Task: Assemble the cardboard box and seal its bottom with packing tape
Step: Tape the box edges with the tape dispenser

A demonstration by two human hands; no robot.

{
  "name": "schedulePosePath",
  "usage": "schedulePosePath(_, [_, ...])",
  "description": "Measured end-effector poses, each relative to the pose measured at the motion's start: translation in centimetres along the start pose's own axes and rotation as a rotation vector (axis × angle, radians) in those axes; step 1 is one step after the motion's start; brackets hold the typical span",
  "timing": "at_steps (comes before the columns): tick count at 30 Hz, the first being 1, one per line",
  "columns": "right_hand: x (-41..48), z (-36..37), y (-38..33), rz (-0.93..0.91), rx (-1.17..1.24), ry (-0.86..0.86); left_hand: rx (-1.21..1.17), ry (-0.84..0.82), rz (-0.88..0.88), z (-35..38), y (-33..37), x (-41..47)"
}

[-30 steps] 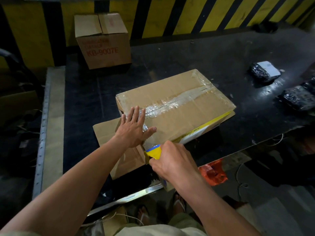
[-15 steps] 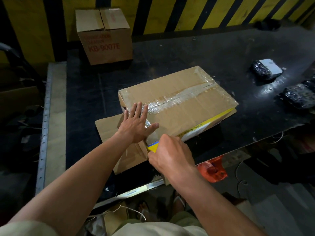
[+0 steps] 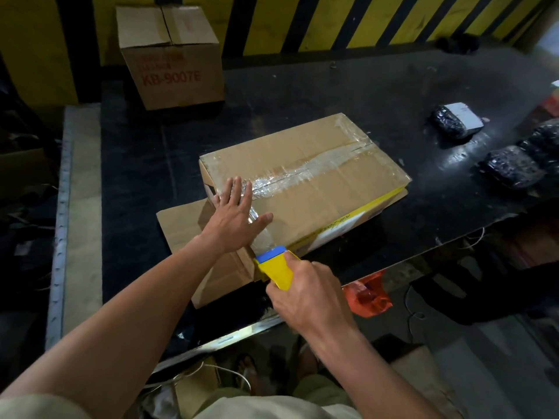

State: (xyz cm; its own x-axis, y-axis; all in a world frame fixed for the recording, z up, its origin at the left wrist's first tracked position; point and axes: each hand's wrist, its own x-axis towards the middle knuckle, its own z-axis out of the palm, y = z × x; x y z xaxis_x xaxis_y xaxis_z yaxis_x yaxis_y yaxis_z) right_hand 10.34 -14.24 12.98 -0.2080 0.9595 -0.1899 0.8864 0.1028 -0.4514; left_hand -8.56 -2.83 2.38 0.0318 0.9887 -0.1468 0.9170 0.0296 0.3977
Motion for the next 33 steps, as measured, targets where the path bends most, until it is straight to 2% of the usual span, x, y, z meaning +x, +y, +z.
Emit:
schedulePosePath(7, [0.6,-1.4,1.0,0.006,0.090,0.007,-0.009,0.018,0.005,-0.2,-0.1,-0.2])
schedulePosePath(12, [-0.2,-0.6,-0.4,-0.031,-0.048,-0.018,-0.029,0.014,0.009,-0.2,0.0,-0.2])
schedulePosePath(24, [6.4,-4.6,-1.2,0.173,-0.009,-0.249,-0.007,0.007,0.008,-0.1,-0.1,0.0])
schedulePosePath(28, [3.4,-3.3,-1.1,0.040,-0.107,-0.153,-0.017,0.015,-0.005,0.1,-0.1,0.1])
schedulePosePath(33, [-0.9,-1.1,1.5,-0.067,0.043,0.029,-0.016,0.012,0.003,0.0,-0.1,0.2])
